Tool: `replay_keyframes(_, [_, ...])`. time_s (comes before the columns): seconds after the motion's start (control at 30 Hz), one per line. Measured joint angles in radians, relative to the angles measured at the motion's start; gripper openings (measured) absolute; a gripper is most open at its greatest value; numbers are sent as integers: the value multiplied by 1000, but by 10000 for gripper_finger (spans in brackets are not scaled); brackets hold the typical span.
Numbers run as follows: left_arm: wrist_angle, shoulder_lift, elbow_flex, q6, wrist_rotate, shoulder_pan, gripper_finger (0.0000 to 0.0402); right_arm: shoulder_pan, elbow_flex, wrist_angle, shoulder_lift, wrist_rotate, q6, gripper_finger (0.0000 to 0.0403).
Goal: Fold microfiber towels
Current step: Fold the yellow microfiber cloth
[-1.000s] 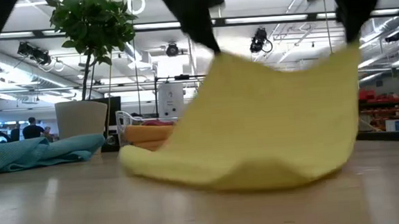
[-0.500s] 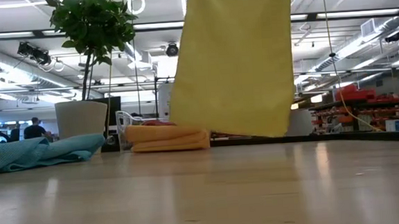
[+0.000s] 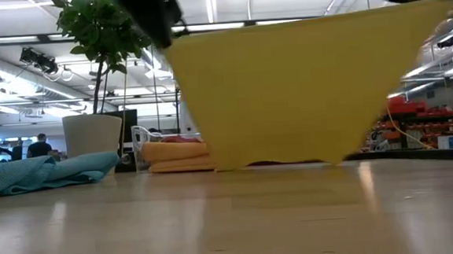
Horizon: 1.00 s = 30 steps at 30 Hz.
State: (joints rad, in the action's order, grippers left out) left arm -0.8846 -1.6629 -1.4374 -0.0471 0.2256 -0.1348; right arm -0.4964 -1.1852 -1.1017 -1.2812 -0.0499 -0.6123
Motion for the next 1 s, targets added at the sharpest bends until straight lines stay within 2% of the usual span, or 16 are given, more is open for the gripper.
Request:
replay_keyframes(0.1, [307, 26, 206, -214, -6, -135, 4, -138, 170, 293, 0, 9, -239, 0])
replay_keyframes(0.2, [496, 46, 332, -434, -1, -190, 4, -195, 271, 511, 0, 4, -416, 0])
replay_keyframes(0.3, [579, 80, 389, -522, -45, -186, 4, -204, 306, 535, 0, 12, -495, 0])
replay_keyframes(0.43, [562, 92, 396, -518, -118, -162, 4, -158, 302, 424, 0, 9, -460, 0])
replay_keyframes(0.6, [527, 74, 397, -469, -173, -88, 4, 7, 326, 300, 1, 1, -354, 0])
replay_keyframes(0.77, [517, 8, 397, -425, -194, -22, 4, 151, 398, 327, 1, 10, -286, 0])
replay_keyframes(1.0, [521, -65, 397, -404, -203, 10, 5, 243, 467, 403, 1, 15, -224, 0])
